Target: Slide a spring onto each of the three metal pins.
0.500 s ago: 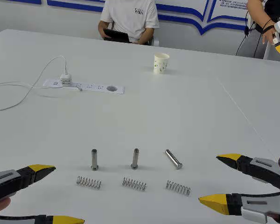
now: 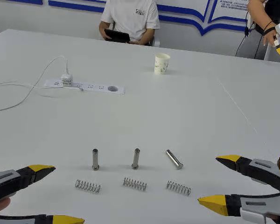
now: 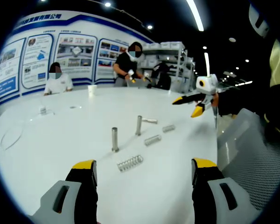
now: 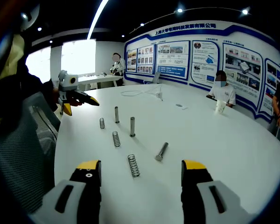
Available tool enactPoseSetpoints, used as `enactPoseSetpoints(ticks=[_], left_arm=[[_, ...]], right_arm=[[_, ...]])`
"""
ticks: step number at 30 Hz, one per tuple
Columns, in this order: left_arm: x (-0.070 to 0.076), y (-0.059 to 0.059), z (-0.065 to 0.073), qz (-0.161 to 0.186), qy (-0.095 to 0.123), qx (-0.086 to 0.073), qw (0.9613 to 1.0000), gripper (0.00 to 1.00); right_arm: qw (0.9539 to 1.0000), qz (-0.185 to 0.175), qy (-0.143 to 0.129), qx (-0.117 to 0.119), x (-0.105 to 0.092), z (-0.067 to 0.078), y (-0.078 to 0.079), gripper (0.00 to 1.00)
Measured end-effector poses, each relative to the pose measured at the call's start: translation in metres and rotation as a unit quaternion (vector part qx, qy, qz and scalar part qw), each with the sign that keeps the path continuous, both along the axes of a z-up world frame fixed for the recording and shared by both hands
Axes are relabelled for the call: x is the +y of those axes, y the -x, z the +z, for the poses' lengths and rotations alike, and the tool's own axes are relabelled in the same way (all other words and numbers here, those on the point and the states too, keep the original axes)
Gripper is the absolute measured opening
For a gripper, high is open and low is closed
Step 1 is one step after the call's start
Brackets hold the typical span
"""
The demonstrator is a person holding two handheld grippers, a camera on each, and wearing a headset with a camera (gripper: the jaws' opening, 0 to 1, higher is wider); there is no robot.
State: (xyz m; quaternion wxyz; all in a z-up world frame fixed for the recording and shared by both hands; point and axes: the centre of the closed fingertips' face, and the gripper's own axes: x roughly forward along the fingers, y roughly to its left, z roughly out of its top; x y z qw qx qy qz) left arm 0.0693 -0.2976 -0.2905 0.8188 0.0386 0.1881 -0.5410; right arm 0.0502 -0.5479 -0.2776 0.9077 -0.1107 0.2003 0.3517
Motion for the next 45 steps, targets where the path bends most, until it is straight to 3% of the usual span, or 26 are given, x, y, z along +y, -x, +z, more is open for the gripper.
enactPoseSetpoints(ticks=[29, 45], left_arm=[[-0.002, -0.001, 0.0, 0.0, 0.001, -0.001, 1.0, 0.84], [-0.002, -0.003, -0.001, 0.003, 0.001, 0.001, 1.0, 0.84]], right_arm=[[0.9998, -0.018, 0.0, 0.007, -0.007, 0.0, -0.002, 0.66], [0.9995, -0.029, 0.005, 0.009, -0.008, 0.004, -0.011, 0.62]])
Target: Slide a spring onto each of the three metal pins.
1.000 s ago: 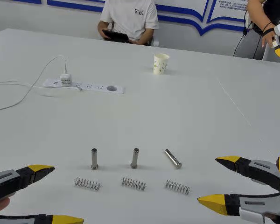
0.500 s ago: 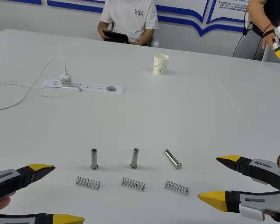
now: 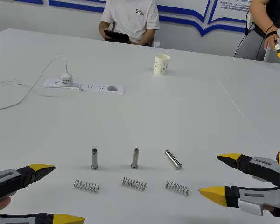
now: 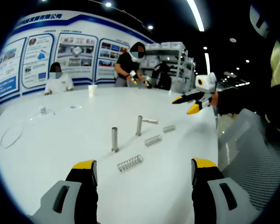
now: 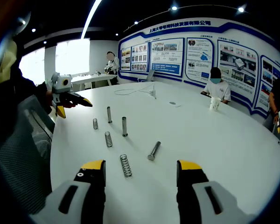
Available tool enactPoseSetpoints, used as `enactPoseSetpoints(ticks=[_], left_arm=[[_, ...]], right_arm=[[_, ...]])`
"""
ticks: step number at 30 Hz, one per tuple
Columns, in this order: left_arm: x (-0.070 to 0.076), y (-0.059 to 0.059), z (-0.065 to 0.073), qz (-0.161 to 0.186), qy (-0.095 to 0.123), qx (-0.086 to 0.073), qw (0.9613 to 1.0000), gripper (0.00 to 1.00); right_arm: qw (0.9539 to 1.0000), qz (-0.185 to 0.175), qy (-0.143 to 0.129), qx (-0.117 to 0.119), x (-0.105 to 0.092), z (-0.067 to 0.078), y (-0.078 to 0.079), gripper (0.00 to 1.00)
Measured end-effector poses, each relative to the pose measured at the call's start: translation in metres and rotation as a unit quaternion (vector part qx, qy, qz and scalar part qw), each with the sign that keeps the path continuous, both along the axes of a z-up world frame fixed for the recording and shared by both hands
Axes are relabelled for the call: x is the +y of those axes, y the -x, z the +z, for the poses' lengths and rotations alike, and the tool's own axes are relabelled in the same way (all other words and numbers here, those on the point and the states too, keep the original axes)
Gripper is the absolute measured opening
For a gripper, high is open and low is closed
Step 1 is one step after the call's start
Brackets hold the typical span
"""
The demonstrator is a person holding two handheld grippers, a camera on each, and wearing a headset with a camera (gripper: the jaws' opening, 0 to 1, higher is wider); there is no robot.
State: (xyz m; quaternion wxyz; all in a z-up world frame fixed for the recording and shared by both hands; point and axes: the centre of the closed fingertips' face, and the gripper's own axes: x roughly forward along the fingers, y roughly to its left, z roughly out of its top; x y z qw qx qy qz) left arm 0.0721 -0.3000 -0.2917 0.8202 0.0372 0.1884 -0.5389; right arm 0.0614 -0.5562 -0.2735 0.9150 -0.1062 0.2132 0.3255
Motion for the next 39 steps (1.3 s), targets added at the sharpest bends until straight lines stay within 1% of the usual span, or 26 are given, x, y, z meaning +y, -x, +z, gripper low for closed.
enactPoseSetpoints(ticks=[7, 12, 13, 15, 22, 26, 29, 35, 39], left_arm=[[-0.001, 0.0, 0.001, -0.001, 0.0, 0.0, 1.0, 0.84], [-0.001, 0.0, 0.002, 0.0, 0.001, 0.0, 1.0, 0.84], [-0.001, 0.0, 0.002, 0.0, 0.001, -0.001, 1.0, 0.84], [-0.002, 0.0, 0.002, 0.0, 0.001, -0.001, 1.0, 0.84], [-0.001, 0.001, 0.002, 0.001, 0.0, -0.002, 1.0, 0.84], [-0.001, 0.001, 0.003, 0.001, -0.001, -0.002, 1.0, 0.84], [-0.002, 0.0, 0.003, 0.001, -0.001, -0.002, 1.0, 0.84], [-0.002, 0.0, 0.003, 0.002, -0.001, -0.002, 1.0, 0.83], [-0.002, 0.0, 0.001, 0.003, -0.002, -0.002, 1.0, 0.83]], right_arm=[[0.9999, -0.01, 0.006, -0.001, -0.001, 0.004, -0.011, 0.58], [0.9997, -0.019, 0.014, 0.001, -0.001, 0.006, -0.021, 0.55], [0.9997, -0.02, 0.016, 0.005, -0.001, 0.006, -0.024, 0.53], [0.9994, -0.023, 0.023, 0.011, -0.002, 0.004, -0.028, 0.49], [0.9988, -0.032, 0.029, 0.025, 0.0, 0.0, -0.043, 0.46], [0.9977, -0.036, 0.043, 0.037, 0.001, -0.008, -0.053, 0.44], [0.9974, -0.039, 0.043, 0.042, 0.003, -0.009, -0.061, 0.42], [0.996, -0.049, 0.043, 0.061, 0.008, -0.016, -0.073, 0.39], [0.9945, -0.056, 0.051, 0.072, 0.01, -0.021, -0.08, 0.35]])
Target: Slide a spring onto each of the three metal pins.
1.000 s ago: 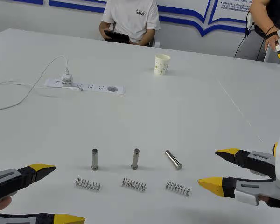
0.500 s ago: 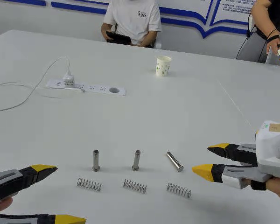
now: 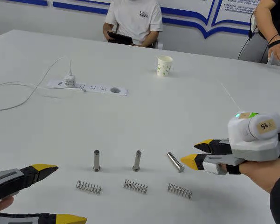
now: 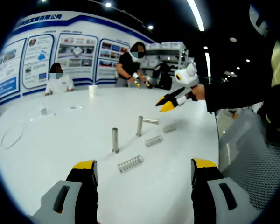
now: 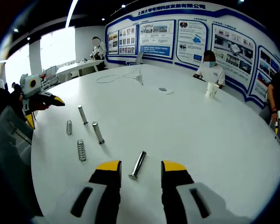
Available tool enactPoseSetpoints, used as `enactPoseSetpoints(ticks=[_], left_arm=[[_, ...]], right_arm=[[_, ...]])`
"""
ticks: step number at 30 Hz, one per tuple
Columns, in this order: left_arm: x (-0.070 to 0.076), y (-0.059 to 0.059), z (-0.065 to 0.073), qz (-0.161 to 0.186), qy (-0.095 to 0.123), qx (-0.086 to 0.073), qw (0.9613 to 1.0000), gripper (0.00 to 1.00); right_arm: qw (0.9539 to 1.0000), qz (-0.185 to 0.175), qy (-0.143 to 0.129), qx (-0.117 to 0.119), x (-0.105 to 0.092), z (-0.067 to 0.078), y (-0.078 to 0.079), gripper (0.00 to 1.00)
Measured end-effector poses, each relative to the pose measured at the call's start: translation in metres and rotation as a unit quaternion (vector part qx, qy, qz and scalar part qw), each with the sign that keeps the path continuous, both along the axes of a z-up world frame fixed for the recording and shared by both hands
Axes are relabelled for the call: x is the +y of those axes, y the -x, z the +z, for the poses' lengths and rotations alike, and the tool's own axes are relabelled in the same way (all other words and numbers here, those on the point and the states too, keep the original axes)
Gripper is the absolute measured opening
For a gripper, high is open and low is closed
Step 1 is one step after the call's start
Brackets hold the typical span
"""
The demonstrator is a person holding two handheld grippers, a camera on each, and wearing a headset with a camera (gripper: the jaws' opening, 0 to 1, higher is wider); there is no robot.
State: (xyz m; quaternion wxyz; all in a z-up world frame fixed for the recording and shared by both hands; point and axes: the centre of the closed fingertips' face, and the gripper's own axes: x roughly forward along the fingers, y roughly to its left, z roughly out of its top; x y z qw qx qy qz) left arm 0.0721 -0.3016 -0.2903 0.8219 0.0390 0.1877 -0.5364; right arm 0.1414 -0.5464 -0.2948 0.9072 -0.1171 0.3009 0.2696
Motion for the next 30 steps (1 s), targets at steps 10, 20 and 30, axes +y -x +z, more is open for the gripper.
enactPoseSetpoints(ticks=[10, 20, 30], left_arm=[[-0.001, -0.001, 0.0, -0.001, -0.002, 0.0, 1.0, 0.83], [0.0, -0.001, -0.002, 0.001, -0.002, 0.003, 1.0, 0.83], [0.0, 0.0, -0.004, 0.002, -0.002, 0.006, 1.0, 0.83]], right_arm=[[0.9994, -0.014, 0.019, 0.026, 0.013, -0.016, -0.016, 0.27], [0.9968, -0.045, 0.035, 0.057, 0.015, -0.031, -0.028, 0.21], [0.9939, -0.062, 0.038, 0.083, 0.018, -0.043, -0.038, 0.16]])
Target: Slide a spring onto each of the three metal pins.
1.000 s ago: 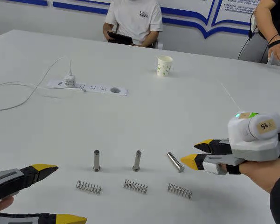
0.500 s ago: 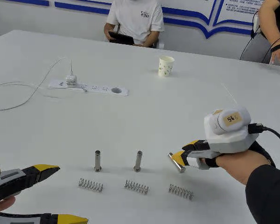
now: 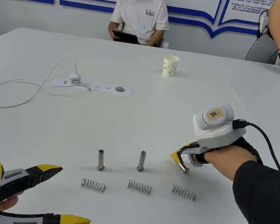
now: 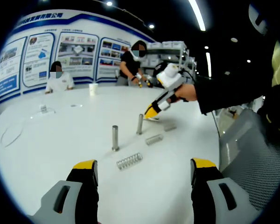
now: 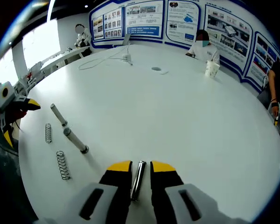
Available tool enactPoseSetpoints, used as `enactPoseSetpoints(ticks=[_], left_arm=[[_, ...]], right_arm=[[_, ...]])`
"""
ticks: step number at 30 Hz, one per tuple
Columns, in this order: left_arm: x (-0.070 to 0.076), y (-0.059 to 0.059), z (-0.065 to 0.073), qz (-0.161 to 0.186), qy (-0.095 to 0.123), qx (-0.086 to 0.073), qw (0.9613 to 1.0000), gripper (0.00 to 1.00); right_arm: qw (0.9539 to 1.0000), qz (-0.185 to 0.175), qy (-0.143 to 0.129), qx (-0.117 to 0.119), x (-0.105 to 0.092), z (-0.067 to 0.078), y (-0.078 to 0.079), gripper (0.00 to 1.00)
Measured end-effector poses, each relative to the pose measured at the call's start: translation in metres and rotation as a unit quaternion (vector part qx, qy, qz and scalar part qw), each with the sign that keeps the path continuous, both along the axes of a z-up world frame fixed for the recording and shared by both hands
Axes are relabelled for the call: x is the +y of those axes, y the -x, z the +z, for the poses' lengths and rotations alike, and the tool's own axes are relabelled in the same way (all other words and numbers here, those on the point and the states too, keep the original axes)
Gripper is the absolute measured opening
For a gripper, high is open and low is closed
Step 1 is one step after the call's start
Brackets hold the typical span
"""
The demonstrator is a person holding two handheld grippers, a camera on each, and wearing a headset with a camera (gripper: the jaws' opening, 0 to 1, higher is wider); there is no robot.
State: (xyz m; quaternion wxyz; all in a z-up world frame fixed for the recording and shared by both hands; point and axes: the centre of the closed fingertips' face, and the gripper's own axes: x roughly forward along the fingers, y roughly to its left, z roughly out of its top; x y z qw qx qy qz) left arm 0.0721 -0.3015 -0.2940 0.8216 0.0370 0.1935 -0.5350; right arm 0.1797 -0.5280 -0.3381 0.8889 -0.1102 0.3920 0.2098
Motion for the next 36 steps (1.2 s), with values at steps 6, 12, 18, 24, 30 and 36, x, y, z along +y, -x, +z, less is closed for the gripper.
enactPoseSetpoints(ticks=[6, 12, 18, 24, 30, 36], left_arm=[[0.001, 0.0, -0.001, 0.002, 0.001, 0.003, 1.0, 0.83], [0.003, -0.001, -0.003, 0.004, 0.001, 0.005, 1.0, 0.82], [0.003, -0.001, -0.003, 0.004, 0.001, 0.006, 1.0, 0.82], [0.002, 0.0, -0.003, 0.002, 0.001, 0.005, 1.0, 0.82], [0.002, 0.0, -0.001, 0.002, 0.003, 0.004, 1.0, 0.82], [0.004, -0.002, 0.001, 0.005, 0.001, 0.001, 1.0, 0.82]], right_arm=[[0.9997, -0.014, 0.0, 0.02, 0.0, -0.009, -0.001, 0.15], [0.9993, -0.019, -0.001, 0.032, 0.0, -0.013, 0.0, 0.13], [0.999, -0.023, -0.003, 0.038, -0.002, -0.015, 0.0, 0.1], [0.9989, -0.024, 0.004, 0.041, -0.003, -0.015, 0.0, 0.09], [0.9986, -0.034, 0.003, 0.041, -0.002, -0.015, 0.001, 0.09], [0.999, -0.03, -0.008, 0.031, 0.0, -0.007, 0.007, 0.09]])
